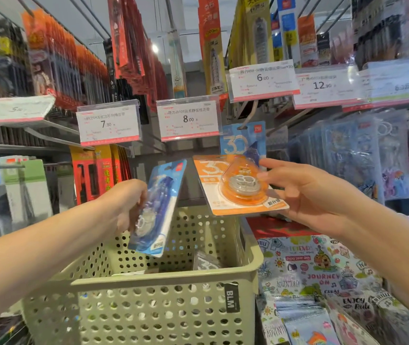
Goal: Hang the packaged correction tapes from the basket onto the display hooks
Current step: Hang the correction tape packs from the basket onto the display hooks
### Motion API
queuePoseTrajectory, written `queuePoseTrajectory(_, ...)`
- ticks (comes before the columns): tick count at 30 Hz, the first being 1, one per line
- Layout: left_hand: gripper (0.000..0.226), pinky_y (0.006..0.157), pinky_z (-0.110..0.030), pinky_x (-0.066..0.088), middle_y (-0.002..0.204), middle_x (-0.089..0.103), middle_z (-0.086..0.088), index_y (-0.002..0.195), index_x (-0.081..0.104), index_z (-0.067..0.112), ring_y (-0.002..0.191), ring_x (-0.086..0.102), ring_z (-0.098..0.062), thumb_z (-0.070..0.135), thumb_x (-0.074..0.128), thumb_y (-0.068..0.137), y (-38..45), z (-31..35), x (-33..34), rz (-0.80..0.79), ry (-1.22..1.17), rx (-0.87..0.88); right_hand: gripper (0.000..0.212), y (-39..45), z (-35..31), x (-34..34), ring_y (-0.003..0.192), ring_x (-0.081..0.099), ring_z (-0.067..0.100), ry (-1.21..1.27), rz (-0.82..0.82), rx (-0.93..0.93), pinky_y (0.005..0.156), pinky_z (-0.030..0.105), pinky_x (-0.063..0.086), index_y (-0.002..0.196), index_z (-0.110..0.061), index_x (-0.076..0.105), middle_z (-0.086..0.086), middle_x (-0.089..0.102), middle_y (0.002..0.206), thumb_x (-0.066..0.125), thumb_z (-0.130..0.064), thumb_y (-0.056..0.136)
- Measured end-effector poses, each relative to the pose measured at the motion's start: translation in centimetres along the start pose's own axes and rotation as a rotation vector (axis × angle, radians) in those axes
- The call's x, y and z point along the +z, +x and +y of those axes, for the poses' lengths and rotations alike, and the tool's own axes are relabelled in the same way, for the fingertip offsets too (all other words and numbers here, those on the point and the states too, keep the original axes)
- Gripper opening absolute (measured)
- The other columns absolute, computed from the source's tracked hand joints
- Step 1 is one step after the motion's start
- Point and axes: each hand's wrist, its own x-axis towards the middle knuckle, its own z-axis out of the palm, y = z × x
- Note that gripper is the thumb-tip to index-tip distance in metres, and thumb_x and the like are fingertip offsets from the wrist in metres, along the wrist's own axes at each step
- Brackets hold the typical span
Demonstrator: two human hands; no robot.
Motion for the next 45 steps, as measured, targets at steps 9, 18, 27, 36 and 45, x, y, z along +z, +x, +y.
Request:
queuePoseTrajectory(9,0.028,0.067,-0.032,0.041,0.071,0.055,-0.009,0.082,0.053,0.009,0.064,0.051,-0.021,0.03,0.039,0.096,-0.6,0.8,0.8,0.034,0.004,0.181,0.079,-1.5,0.0,-0.8,0.08,0.068,0.015,-0.036,0.04,-0.045,0.055,0.021,0.052,0.126,-0.02,0.055,0.0,0.075,0.101,0.07,-0.012,0.049)
queuePoseTrajectory(18,0.032,0.045,-0.024,0.034,0.041,0.045,0.001,0.066,0.054,0.005,0.035,0.04,-0.015,0.021,0.043,0.091,-0.7,2.8,3.1,-0.164,0.08,0.38,0.084,-2.3,0.5,-2.1,0.091,0.072,0.018,-0.083,0.119,-0.167,0.09,0.042,0.05,0.134,-0.023,0.046,-0.006,0.068,0.116,0.071,-0.012,0.055)
queuePoseTrajectory(27,0.032,0.039,-0.007,0.034,0.037,0.052,0.014,0.09,0.055,-0.002,0.033,0.045,0.006,0.017,0.032,0.101,-5.4,4.7,5.1,-0.315,0.075,0.795,0.082,-2.9,1.0,-2.8,0.094,0.071,0.016,-0.088,0.122,-0.338,0.064,0.028,0.056,0.132,-0.028,0.047,-0.011,0.066,0.12,0.071,-0.013,0.055)
queuePoseTrajectory(36,0.033,0.037,-0.012,0.036,0.034,0.05,0.009,0.111,0.056,-0.003,0.03,0.044,0.002,0.02,0.033,0.102,-6.0,7.8,6.4,-0.332,-0.034,0.781,0.069,-3.4,1.5,-2.9,0.094,0.071,0.018,-0.093,0.115,-0.443,0.072,0.032,0.057,0.134,-0.027,0.044,-0.011,0.059,0.128,0.064,-0.002,0.072)
queuePoseTrajectory(45,0.029,0.036,-0.009,0.034,0.031,0.05,0.007,0.083,0.057,0.004,0.027,0.045,-0.002,0.016,0.038,0.1,-6.2,9.8,6.5,-0.347,-0.152,0.779,0.059,-3.1,1.6,-3.1,0.092,0.071,0.014,-0.047,0.084,-0.492,0.065,0.025,0.057,0.121,-0.031,0.049,-0.014,0.062,0.121,0.059,0.009,0.08)
